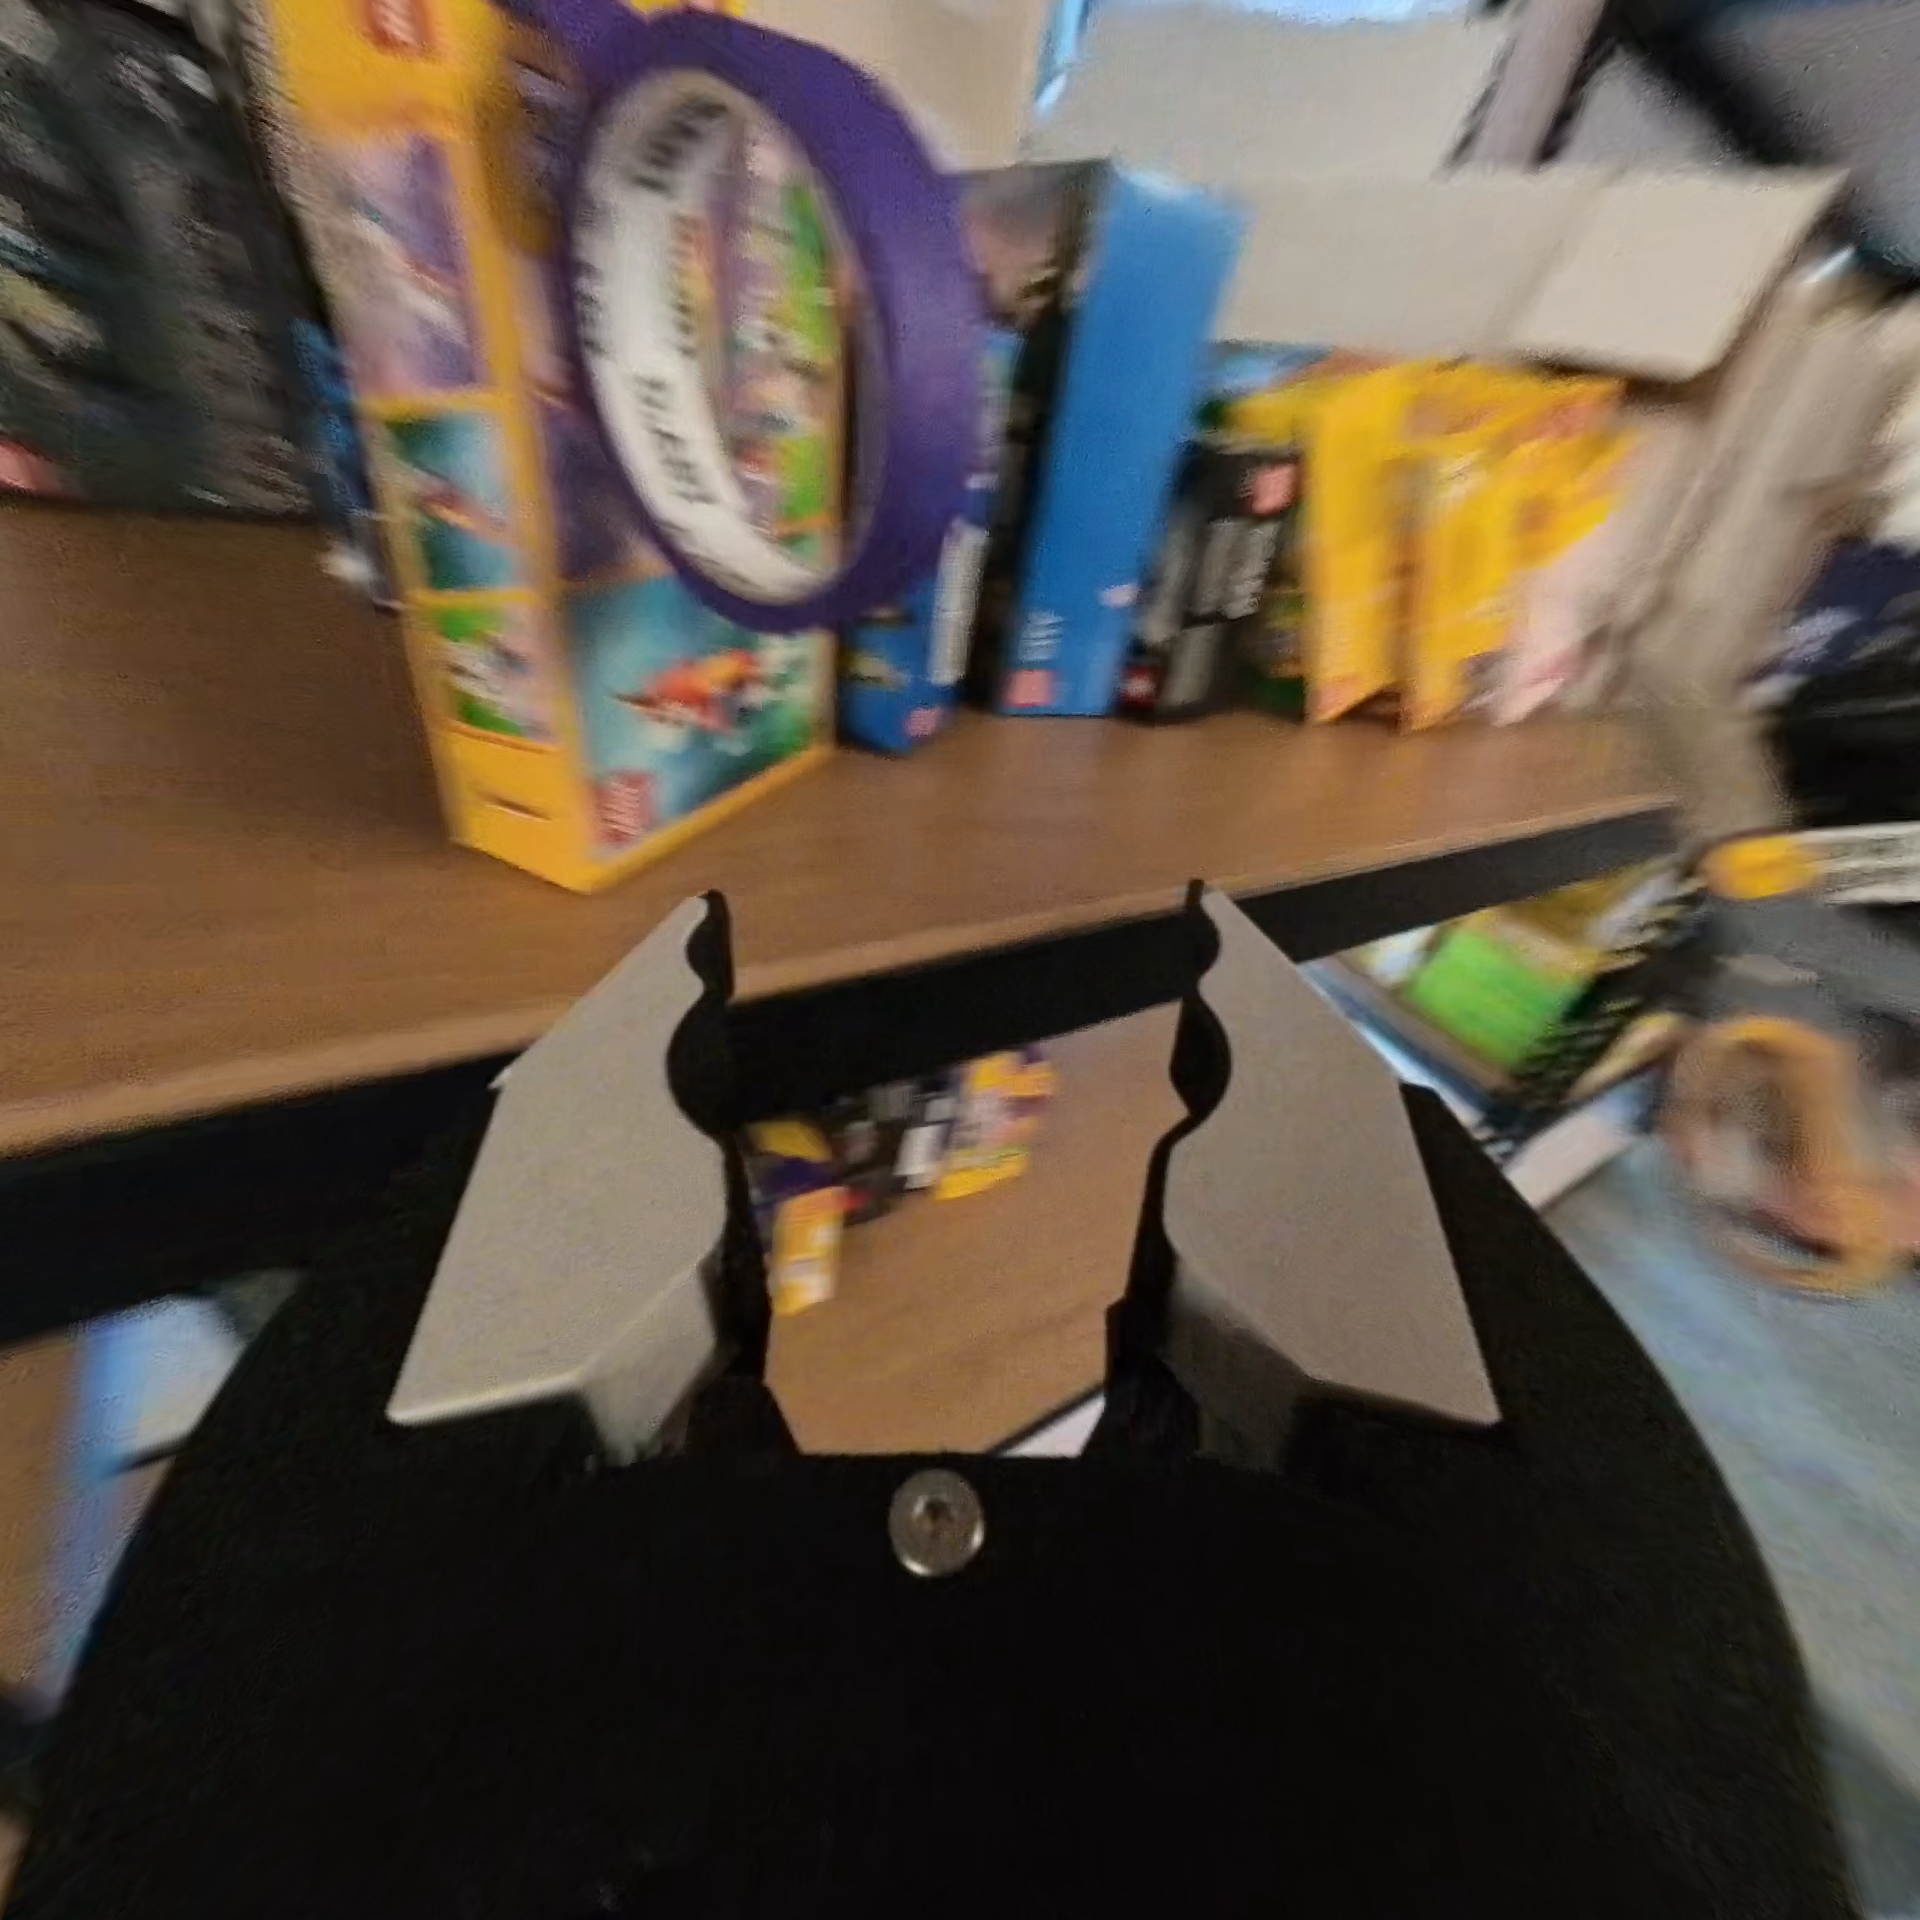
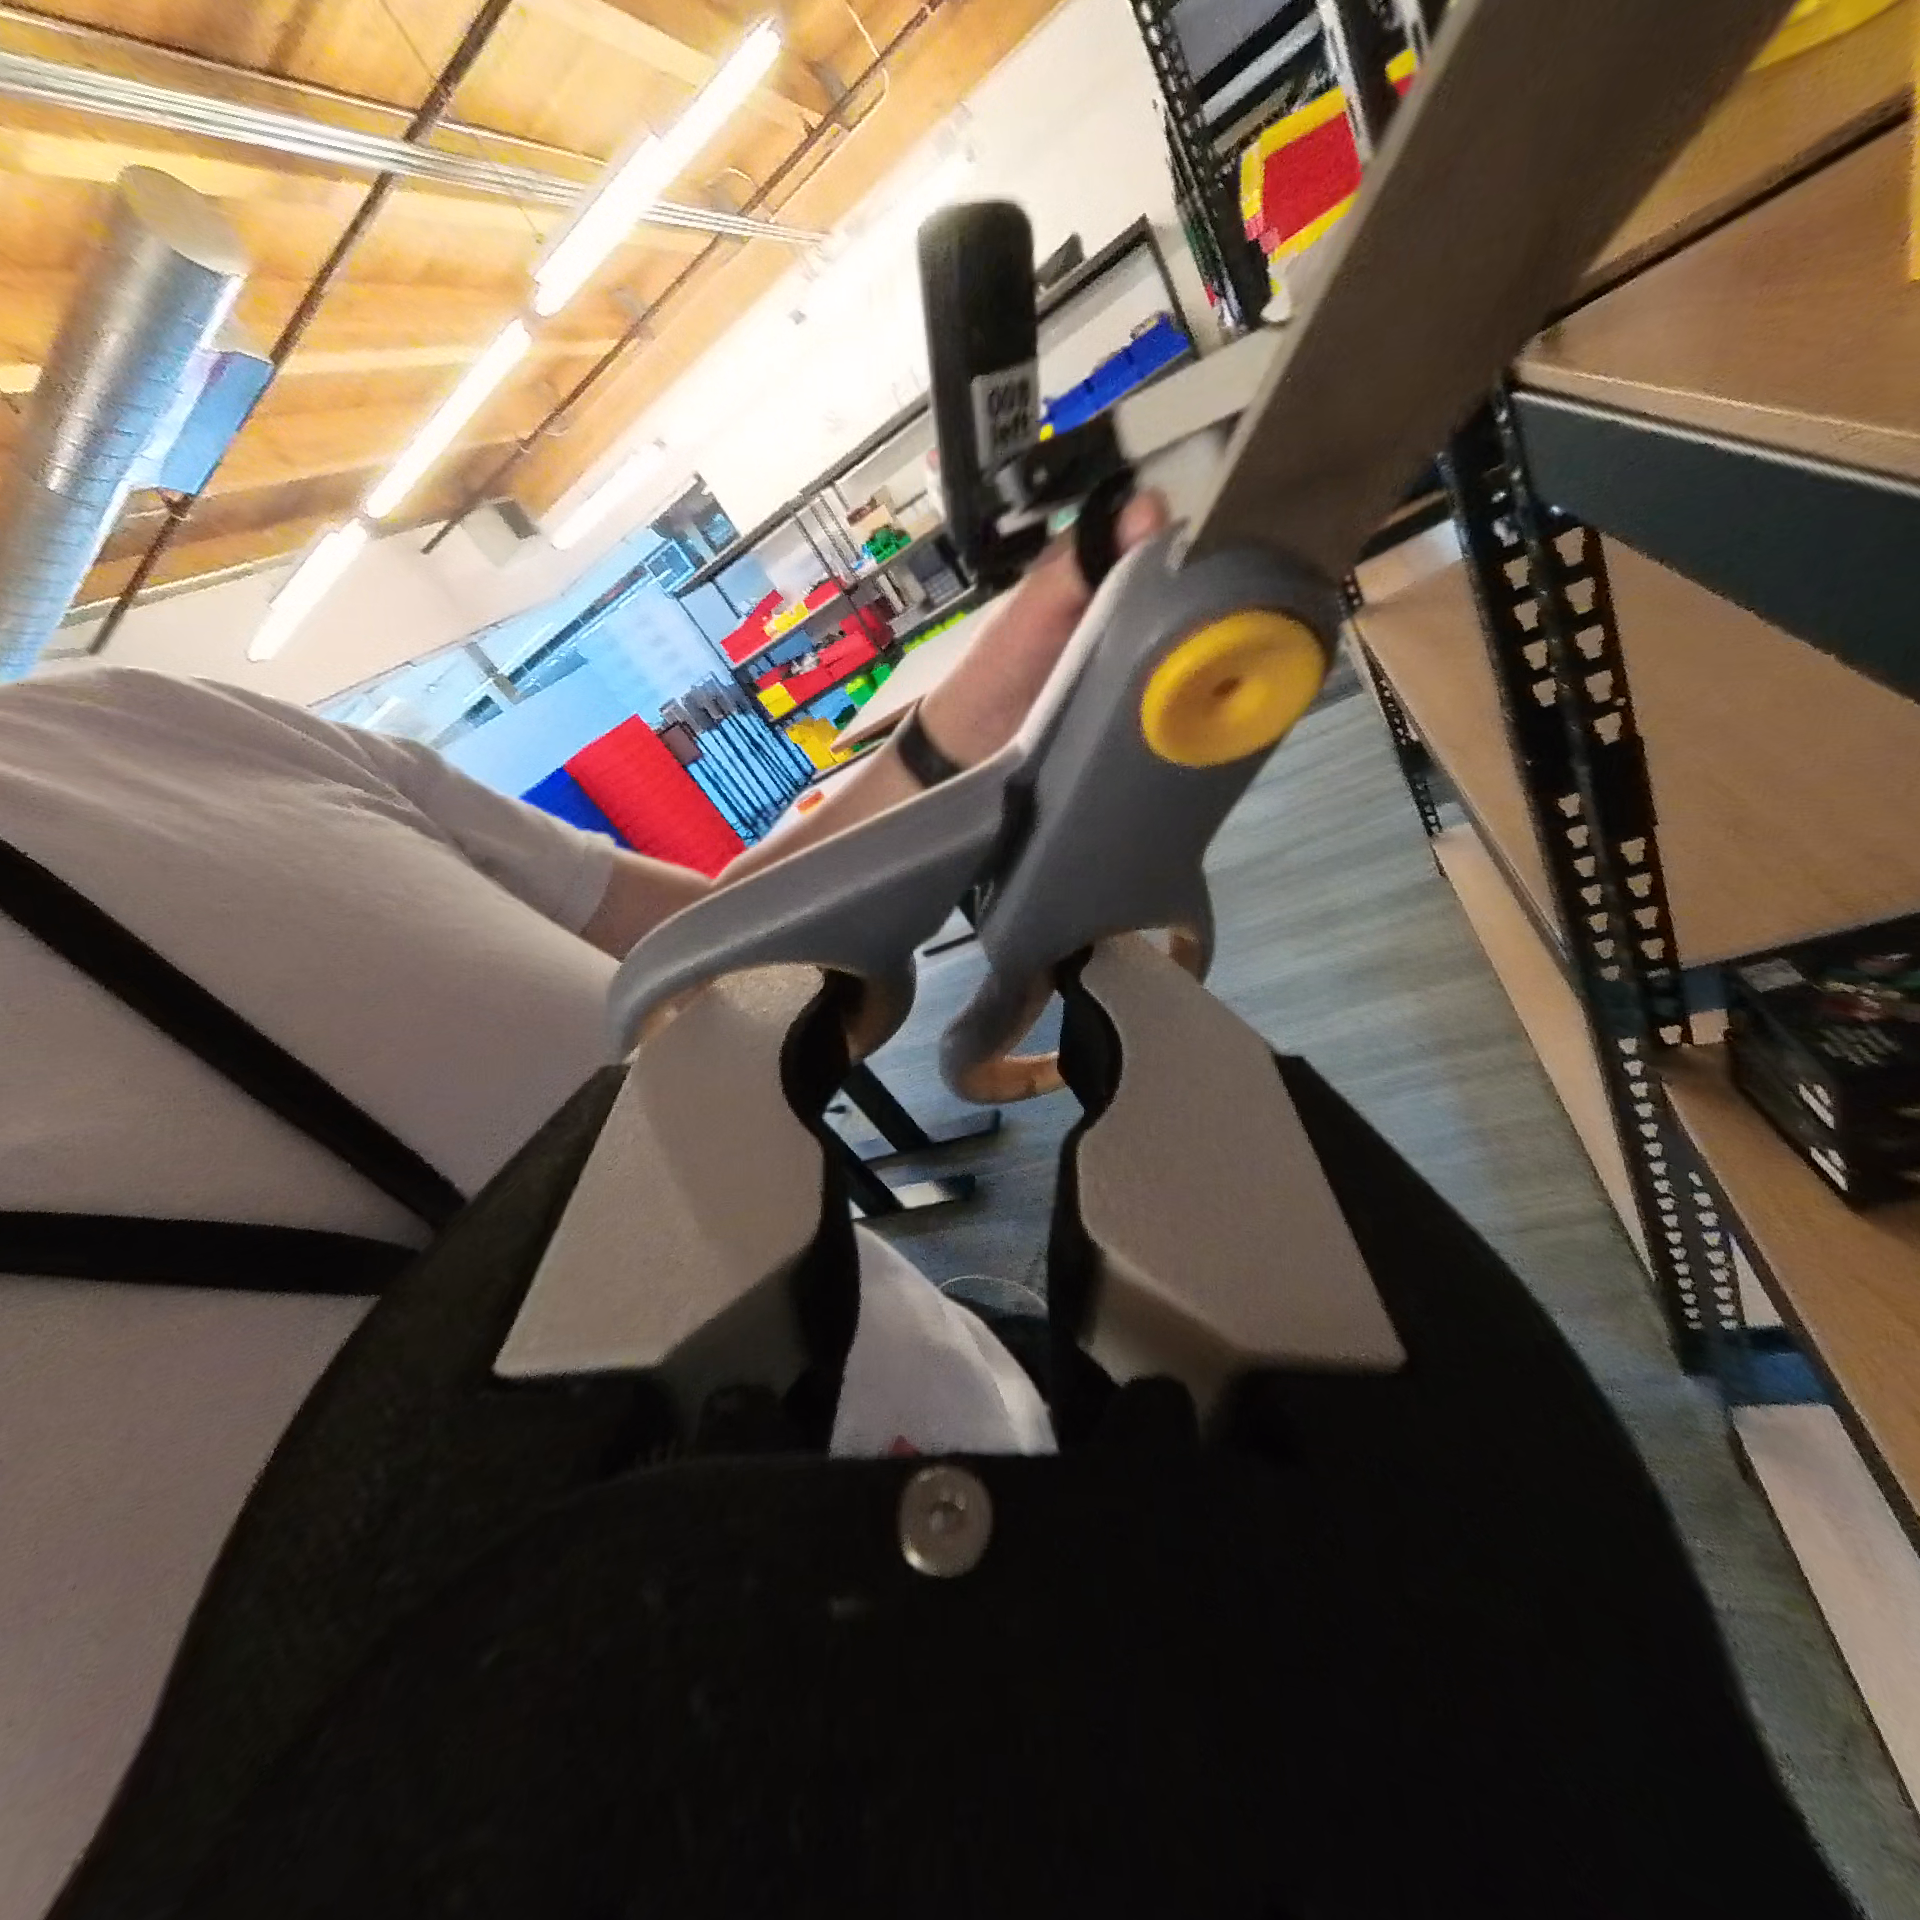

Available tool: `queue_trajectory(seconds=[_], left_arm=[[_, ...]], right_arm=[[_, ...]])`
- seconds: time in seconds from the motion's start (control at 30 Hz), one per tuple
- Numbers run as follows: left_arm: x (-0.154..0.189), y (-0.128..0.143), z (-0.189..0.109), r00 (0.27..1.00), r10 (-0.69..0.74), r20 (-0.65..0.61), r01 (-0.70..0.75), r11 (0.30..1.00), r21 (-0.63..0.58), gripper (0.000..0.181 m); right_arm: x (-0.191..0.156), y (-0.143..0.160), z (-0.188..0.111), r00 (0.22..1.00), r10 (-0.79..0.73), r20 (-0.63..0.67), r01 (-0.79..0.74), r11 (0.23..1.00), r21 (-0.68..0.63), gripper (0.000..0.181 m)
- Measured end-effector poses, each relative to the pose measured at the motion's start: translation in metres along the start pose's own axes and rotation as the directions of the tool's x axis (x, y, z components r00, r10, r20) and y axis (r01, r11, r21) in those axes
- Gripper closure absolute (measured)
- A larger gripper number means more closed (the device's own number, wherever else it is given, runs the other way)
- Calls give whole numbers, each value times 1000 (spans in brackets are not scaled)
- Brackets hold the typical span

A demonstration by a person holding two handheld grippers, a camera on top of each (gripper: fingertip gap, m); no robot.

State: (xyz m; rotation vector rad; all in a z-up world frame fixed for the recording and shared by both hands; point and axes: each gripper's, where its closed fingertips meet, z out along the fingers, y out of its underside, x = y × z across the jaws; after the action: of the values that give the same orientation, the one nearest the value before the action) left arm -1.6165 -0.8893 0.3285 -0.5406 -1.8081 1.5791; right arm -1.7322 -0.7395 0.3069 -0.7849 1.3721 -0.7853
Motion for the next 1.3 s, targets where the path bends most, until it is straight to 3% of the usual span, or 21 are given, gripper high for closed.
queue_trajectory(seconds=[0.2, 0.33, 0.4, 0.5, 0.7, 0.87, 0.97, 1.03, 1.13, 1.3], left_arm=[[-100, -23, 62, 960, 260, 103, -237, 953, -190, 71], [-127, -40, 98, 957, 290, 26, -283, 948, -145, 70], [-129, -42, 109, 958, 280, -61, -285, 949, -133, 76], [-118, -38, 114, 944, 201, -262, -251, 953, -172, 128], [-113, -37, 112, 861, 164, -482, -277, 945, -174, 130], [-105, -35, 114, 762, 172, -624, -325, 936, -138, 130], [-106, -37, 118, 749, 167, -641, -323, 937, -134, 129], [-110, -42, 119, 766, 159, -623, -293, 949, -119, 114], [-117, -59, 112, 809, 188, -557, -238, 971, -18, 110], [-129, -60, 105, 834, 309, -457, -335, 942, 26, 104]], right_arm=[[15, -9, 1, 983, -105, -152, 77, 981, -179, 146], [23, -22, 16, 967, -155, -204, 105, 966, -235, 147], [25, -29, 27, 969, -147, -199, 101, 969, -224, 146], [28, -40, 47, 978, -117, -175, 88, 982, -165, 146], [51, -51, 76, 974, -112, -198, 80, 983, -163, 147], [55, -75, 90, 984, -115, -139, 87, 977, -196, 147], [57, -87, 90, 989, -112, -100, 85, 967, -240, 147], [63, -92, 87, 990, -108, -86, 81, 960, -270, 147], [72, -94, 79, 994, -87, -59, 65, 947, -315, 147], [80, -94, 63, 999, -46, -16, 37, 925, -377, 146]])
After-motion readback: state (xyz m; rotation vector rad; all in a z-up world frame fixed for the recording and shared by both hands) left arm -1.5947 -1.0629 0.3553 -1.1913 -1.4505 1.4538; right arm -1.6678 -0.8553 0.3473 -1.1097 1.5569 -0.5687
